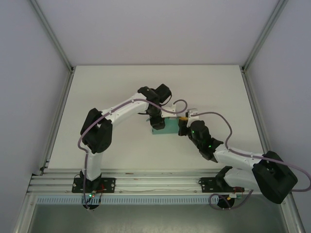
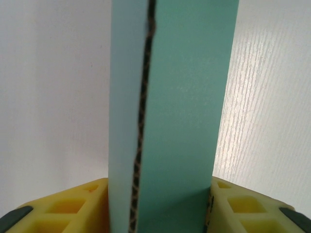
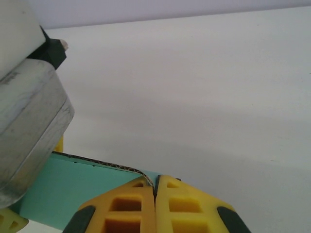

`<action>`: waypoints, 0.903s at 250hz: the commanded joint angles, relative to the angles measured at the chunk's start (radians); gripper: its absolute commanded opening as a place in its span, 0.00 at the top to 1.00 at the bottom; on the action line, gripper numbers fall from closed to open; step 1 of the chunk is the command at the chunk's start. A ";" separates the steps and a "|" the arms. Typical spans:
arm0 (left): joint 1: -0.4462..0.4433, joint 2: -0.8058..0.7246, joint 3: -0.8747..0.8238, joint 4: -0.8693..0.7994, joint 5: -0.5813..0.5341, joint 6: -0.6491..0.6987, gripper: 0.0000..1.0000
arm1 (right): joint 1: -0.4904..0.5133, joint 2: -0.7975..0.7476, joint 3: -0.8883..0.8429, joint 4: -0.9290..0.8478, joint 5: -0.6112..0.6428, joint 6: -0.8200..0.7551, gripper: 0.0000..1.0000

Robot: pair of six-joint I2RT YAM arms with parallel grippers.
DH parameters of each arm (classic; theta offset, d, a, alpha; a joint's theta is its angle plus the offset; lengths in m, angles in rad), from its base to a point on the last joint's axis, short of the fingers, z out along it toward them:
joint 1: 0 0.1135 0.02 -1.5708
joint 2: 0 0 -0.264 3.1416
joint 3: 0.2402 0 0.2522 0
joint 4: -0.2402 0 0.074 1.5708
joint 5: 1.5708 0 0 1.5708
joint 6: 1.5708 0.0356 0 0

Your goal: Assemble paper box

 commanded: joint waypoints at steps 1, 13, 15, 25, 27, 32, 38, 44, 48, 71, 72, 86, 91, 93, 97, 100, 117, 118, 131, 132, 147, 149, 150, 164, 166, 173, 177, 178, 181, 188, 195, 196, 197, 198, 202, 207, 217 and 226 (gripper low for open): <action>-0.005 0.025 -0.029 0.025 0.001 -0.036 0.47 | 0.004 -0.011 -0.034 -0.118 0.008 -0.028 1.00; -0.005 0.018 -0.031 0.034 0.001 -0.040 0.46 | 0.004 -0.010 -0.023 -0.150 0.010 -0.034 1.00; -0.005 0.017 -0.031 0.036 0.001 -0.041 0.46 | 0.003 -0.009 -0.025 -0.151 0.005 -0.036 1.00; -0.005 0.012 -0.032 0.047 0.006 -0.046 0.44 | 0.003 0.000 -0.031 -0.137 -0.021 -0.049 1.00; -0.005 0.012 -0.032 0.048 0.006 -0.045 0.44 | 0.003 0.002 -0.033 -0.132 -0.025 -0.050 1.00; -0.005 0.011 -0.026 0.048 0.009 -0.044 0.43 | 0.003 0.009 -0.040 -0.117 -0.031 -0.052 1.00; -0.006 0.015 -0.017 0.044 0.010 -0.045 0.42 | 0.004 0.015 -0.049 -0.093 -0.033 -0.051 1.00; -0.007 0.017 -0.004 0.038 0.010 -0.046 0.39 | 0.003 0.015 -0.060 -0.070 -0.035 -0.051 1.00; -0.007 0.022 0.005 0.034 0.011 -0.052 0.38 | 0.003 0.035 -0.063 -0.058 -0.036 -0.054 1.00; -0.006 0.030 0.040 0.024 0.006 -0.063 0.31 | 0.003 0.058 -0.068 -0.030 -0.047 -0.060 1.00; -0.007 0.030 0.040 0.024 0.006 -0.064 0.31 | 0.004 0.058 -0.069 -0.029 -0.048 -0.060 1.00; -0.007 0.022 0.041 0.031 0.005 -0.075 0.24 | 0.005 0.072 -0.069 -0.017 -0.050 -0.072 1.00; -0.006 0.018 0.040 0.034 0.002 -0.077 0.20 | 0.005 0.076 -0.064 -0.024 -0.049 -0.078 1.00; -0.007 0.017 0.040 0.037 0.002 -0.080 0.19 | 0.004 0.079 -0.062 -0.029 -0.049 -0.083 1.00; -0.007 0.012 0.039 0.038 0.000 -0.084 0.18 | 0.004 0.081 -0.058 -0.041 -0.047 -0.083 1.00; -0.007 0.008 0.038 0.040 -0.001 -0.087 0.17 | 0.004 0.083 -0.054 -0.050 -0.043 -0.085 1.00; -0.005 -0.018 0.025 0.057 -0.015 -0.118 0.11 | 0.007 0.086 -0.041 -0.076 -0.033 -0.092 1.00; -0.005 -0.020 0.023 0.058 -0.016 -0.120 0.09 | 0.006 0.086 -0.042 -0.076 -0.033 -0.093 1.00; -0.005 -0.050 0.004 0.076 -0.036 -0.144 0.00 | 0.007 0.074 -0.043 -0.077 -0.029 -0.093 1.00; -0.005 -0.053 0.001 0.078 -0.038 -0.147 0.00 | 0.006 0.073 -0.043 -0.076 -0.030 -0.092 1.00; -0.005 -0.101 -0.042 0.109 -0.075 -0.181 0.00 | 0.008 0.052 -0.044 -0.084 -0.040 -0.099 1.00; -0.005 -0.112 -0.049 0.116 -0.083 -0.187 0.00 | 0.008 0.049 -0.043 -0.086 -0.039 -0.099 1.00; -0.005 -0.116 -0.054 0.118 -0.086 -0.190 0.00 | 0.007 0.048 -0.043 -0.087 -0.039 -0.100 1.00; -0.005 -0.174 -0.112 0.165 -0.144 -0.238 0.00 | 0.008 0.037 -0.035 -0.119 -0.027 -0.100 1.00; -0.005 -0.182 -0.121 0.169 -0.151 -0.245 0.00 | 0.007 0.035 -0.032 -0.126 -0.025 -0.101 1.00; -0.004 -0.212 -0.152 0.194 -0.182 -0.271 0.00 | 0.009 0.036 -0.021 -0.158 -0.013 -0.104 1.00; -0.003 -0.228 -0.170 0.208 -0.199 -0.287 0.00 | 0.010 0.037 -0.014 -0.178 -0.005 -0.105 1.00; -0.003 -0.232 -0.174 0.212 -0.204 -0.292 0.00 | 0.009 0.036 -0.012 -0.182 -0.002 -0.105 1.00; -0.002 -0.244 -0.187 0.219 -0.217 -0.304 0.00 | 0.009 0.038 -0.006 -0.193 0.004 -0.106 1.00; -0.002 -0.269 -0.210 0.233 -0.243 -0.332 0.00 | 0.010 0.038 0.001 -0.204 0.016 -0.102 1.00; 0.001 -0.293 -0.229 0.242 -0.262 -0.361 0.00 | 0.011 0.040 0.000 -0.199 0.015 -0.104 1.00; 0.002 -0.295 -0.233 0.243 -0.264 -0.365 0.00 | 0.011 0.040 0.000 -0.198 0.015 -0.105 1.00; 0.002 -0.298 -0.236 0.245 -0.266 -0.368 0.00 | 0.011 0.041 0.000 -0.197 0.014 -0.106 1.00; 0.003 -0.301 -0.239 0.246 -0.268 -0.372 0.00 | 0.012 0.042 0.000 -0.196 0.014 -0.106 1.00; 0.007 -0.312 -0.251 0.254 -0.273 -0.387 0.00 | 0.011 0.042 0.001 -0.197 0.012 -0.106 1.00; 0.012 -0.326 -0.269 0.264 -0.279 -0.407 0.00 | 0.014 0.043 0.004 -0.198 0.011 -0.106 1.00; 0.021 -0.346 -0.294 0.280 -0.299 -0.448 0.00 | 0.016 0.046 0.014 -0.205 0.013 -0.100 1.00; 0.031 -0.360 -0.308 0.286 -0.305 -0.480 0.01 | 0.017 0.048 0.028 -0.217 0.014 -0.095 1.00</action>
